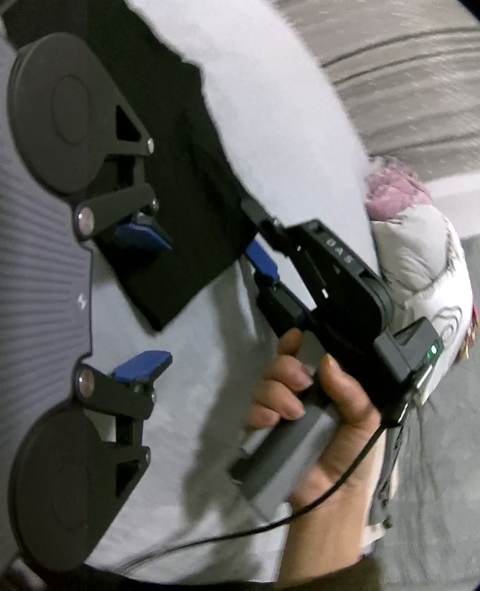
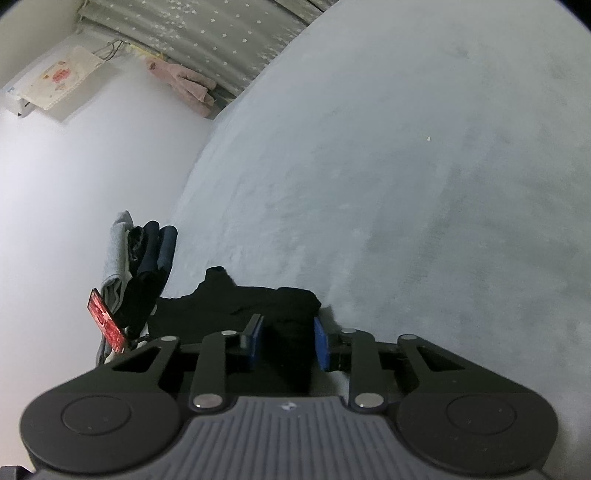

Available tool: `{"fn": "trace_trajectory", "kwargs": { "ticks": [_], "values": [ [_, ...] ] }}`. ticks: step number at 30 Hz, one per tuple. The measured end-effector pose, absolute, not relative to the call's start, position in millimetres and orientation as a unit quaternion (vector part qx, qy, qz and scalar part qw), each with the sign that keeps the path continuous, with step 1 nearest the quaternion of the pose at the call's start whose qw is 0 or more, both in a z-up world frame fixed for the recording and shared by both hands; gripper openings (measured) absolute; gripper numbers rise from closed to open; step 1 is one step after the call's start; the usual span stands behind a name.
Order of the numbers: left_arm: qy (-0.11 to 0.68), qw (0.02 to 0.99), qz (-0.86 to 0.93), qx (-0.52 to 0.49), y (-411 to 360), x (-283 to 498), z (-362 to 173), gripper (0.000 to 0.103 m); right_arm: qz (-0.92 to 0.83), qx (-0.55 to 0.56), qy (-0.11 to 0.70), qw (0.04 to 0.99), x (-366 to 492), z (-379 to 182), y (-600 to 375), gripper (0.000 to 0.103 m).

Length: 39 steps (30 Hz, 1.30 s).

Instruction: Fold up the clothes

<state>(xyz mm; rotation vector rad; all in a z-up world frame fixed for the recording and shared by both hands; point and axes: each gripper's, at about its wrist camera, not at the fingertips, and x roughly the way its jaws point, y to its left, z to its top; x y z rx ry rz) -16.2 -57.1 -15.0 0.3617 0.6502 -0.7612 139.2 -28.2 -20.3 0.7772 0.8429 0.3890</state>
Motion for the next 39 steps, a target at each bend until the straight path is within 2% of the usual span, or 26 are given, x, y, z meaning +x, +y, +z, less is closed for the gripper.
{"fn": "trace_trajectory", "kwargs": {
  "ticks": [7, 12, 14, 15, 16, 19, 23, 34, 39],
  "values": [
    [0.337, 0.877, -0.317, 0.133, -66, -11, -18, 0.068, 0.185, 0.361, 0.391, 0.826, 138, -21, -29, 0.029],
    [0.345, 0.881, -0.308, 0.101, -58, -6, -19, 0.059, 0.188, 0.361, 0.382, 0.83, 140, -23, -25, 0.029],
    [0.347, 0.882, -0.304, 0.091, -55, -4, -19, 0.049, 0.19, 0.359, 0.38, 0.831, 140, -23, -23, 0.028],
    [0.35, 0.883, -0.301, 0.082, -52, -2, -19, 0.045, 0.19, 0.358, 0.38, 0.832, 140, -23, -22, 0.025],
    [0.353, 0.884, -0.297, 0.073, -50, 0, -18, 0.037, 0.188, 0.358, 0.381, 0.832, 140, -24, -22, 0.017],
    [0.365, 0.888, -0.274, 0.047, -42, 9, -18, 0.007, 0.182, 0.366, 0.381, 0.829, 139, -24, -23, 0.011],
    [0.385, 0.884, -0.263, -0.008, -33, 18, -17, 0.006, 0.183, 0.379, 0.371, 0.828, 137, -19, -23, 0.009],
    [0.365, 0.884, -0.29, -0.017, -55, 10, -9, 0.005, 0.165, 0.397, 0.345, 0.834, 121, -4, -51, 0.008],
    [0.364, 0.875, -0.318, -0.015, -77, 3, -4, 0.002, 0.157, 0.396, 0.341, 0.838, 105, -1, -66, 0.008]
  ]
}}
